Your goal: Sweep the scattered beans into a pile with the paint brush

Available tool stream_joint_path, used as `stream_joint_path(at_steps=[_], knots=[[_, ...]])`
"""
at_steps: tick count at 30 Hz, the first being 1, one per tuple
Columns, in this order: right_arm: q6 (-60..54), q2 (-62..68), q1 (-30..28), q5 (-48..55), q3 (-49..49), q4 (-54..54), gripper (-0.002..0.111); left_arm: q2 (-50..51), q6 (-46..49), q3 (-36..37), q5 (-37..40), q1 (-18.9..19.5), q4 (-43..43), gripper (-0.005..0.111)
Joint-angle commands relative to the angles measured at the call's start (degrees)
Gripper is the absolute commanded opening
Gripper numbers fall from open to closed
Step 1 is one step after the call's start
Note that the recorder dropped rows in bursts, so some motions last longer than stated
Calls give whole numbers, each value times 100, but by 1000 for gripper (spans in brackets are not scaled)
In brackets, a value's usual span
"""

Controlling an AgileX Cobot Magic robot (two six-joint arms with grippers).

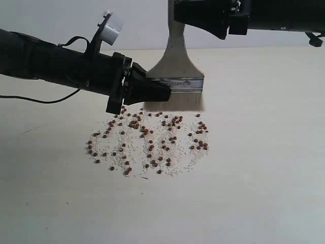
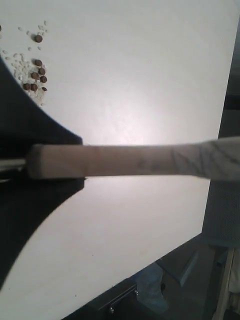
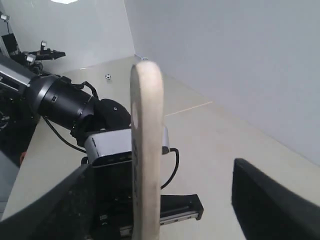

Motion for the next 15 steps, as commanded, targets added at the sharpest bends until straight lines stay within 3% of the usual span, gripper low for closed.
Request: stream_joint_path(at_steps=[1,7,15], knots=[[678,279,10,116,-426,62,69,-17,11,-8,52,-21,-50,0],[877,519,342,116,-736,-38,69,-17,11,-8,52,-21,-27,0],[902,570,342,116,-770,-101,64,-17,-15,-8,52,-21,-29,0]])
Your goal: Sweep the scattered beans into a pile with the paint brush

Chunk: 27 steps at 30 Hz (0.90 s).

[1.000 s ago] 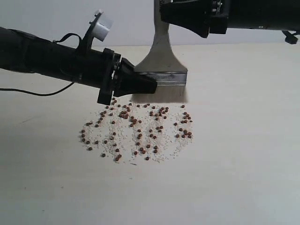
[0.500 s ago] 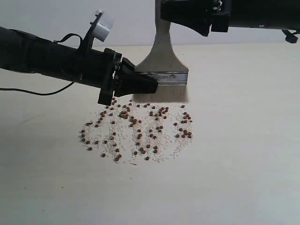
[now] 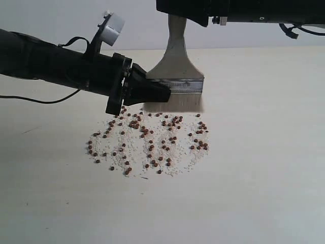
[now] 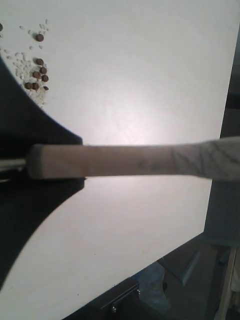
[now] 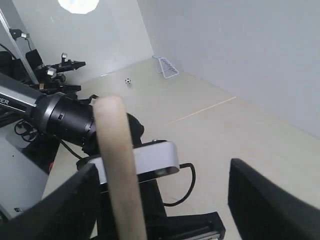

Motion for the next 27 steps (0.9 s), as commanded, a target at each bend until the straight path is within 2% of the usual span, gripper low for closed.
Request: stream_joint_path(at_steps=[1,3,6,8,11,27], knots=[[65,24,5,59,-64,-119,63,-17,-15,-8,52,-21,-72,0],[145,24,5,59,-64,-221,53,-17,-32,-8,52,-21,-53,0],[208,24,5,59,-64,-249,32,-17,-58,-8,52,-21,-11,0],[-58,24,5,59,-64,-224,16,-17,-75,-8,52,-21,20,0],[-391,24,5,59,-64,-209,0,-17,-96,-8,52,-21,49,0],[-528,24,5,59,-64,-207,0,-17,-350,-8,52,-21,-40,1]])
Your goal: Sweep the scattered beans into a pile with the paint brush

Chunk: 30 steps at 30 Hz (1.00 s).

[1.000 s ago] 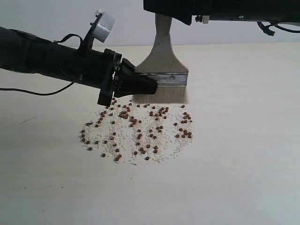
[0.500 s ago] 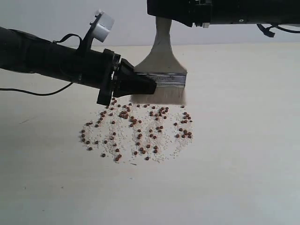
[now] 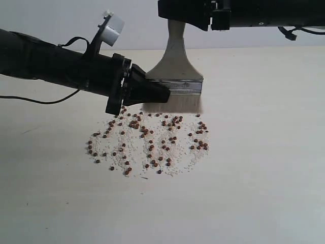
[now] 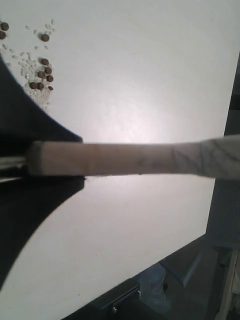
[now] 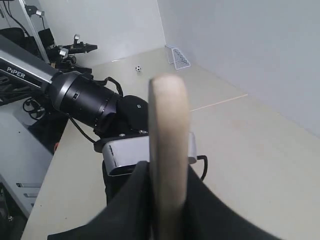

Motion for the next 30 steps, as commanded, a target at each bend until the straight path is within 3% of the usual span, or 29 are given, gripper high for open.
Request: stream_joint_path(at_steps=[1,4,8,11,17,27,30], knots=[[-133,10,5,-137,-64,58,0,-17,-227,-8,86,-21,-91,5],[-133,10,5,-137,-64,49,0,-17,-236,-8,86,-21,-98,23],[-133,10,5,-137,-64,75,0,-17,-268,-8,86,-21,-184,57],[-133,10,5,-137,-64,117,0,-17,-417,-8,86,-21,-285,67],[-133,-2,5,-237,-64,363,0,-50,-703,-8,86,114,-135,68],[263,-464,-14,-2333,-64,363,0,-58,-1623,-8,86,806,336,67],[263,-707,-14,-2826,39,363,0,-100,-1715,16,86,843,594,58]])
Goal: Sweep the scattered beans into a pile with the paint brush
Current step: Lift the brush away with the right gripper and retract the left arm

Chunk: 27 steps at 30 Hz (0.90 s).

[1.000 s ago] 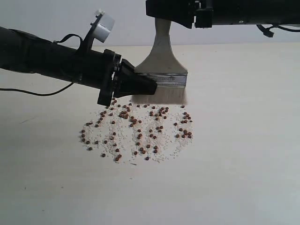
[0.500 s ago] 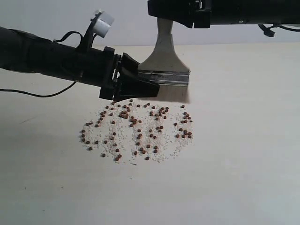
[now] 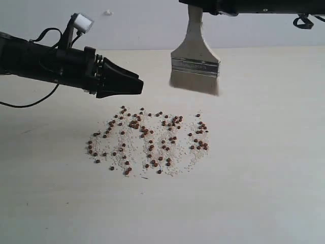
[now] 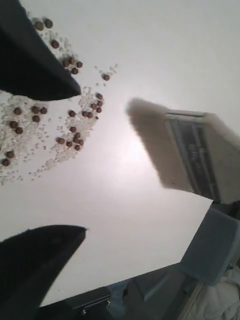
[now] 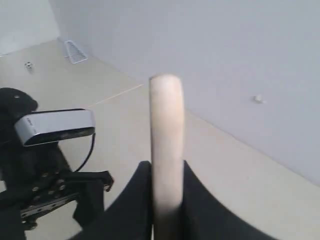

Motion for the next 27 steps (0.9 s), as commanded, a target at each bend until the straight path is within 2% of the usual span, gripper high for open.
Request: stream_joint_path(at_steps=[1,5,11,16,23,26,27], knots=[[55,-419,-14,-814,82,147,0,-139,-201,64,51,46,308,48],[192,-820,-14,-1938,425,147,0,-405,-138,262,51,46,318,0],[265,-1667,-14,-2935,1096,147,0,-1099,-290,628,51,60,281,0],[435,-2538,-2,-3705,1678,147,0,-2326,-322,1494,51,267,-18,0],[551,-3425,-2,-3867,2372,147,0,-4795,-231,3280,51,1054,-1271,0],[557,-3648,-2,-3966,2588,147,0,-6155,-274,4082,51,1374,-1494,0],[557,-3723,-2,-3977,2652,147,0,-6616,-337,4306,-162,1477,-1555,0]])
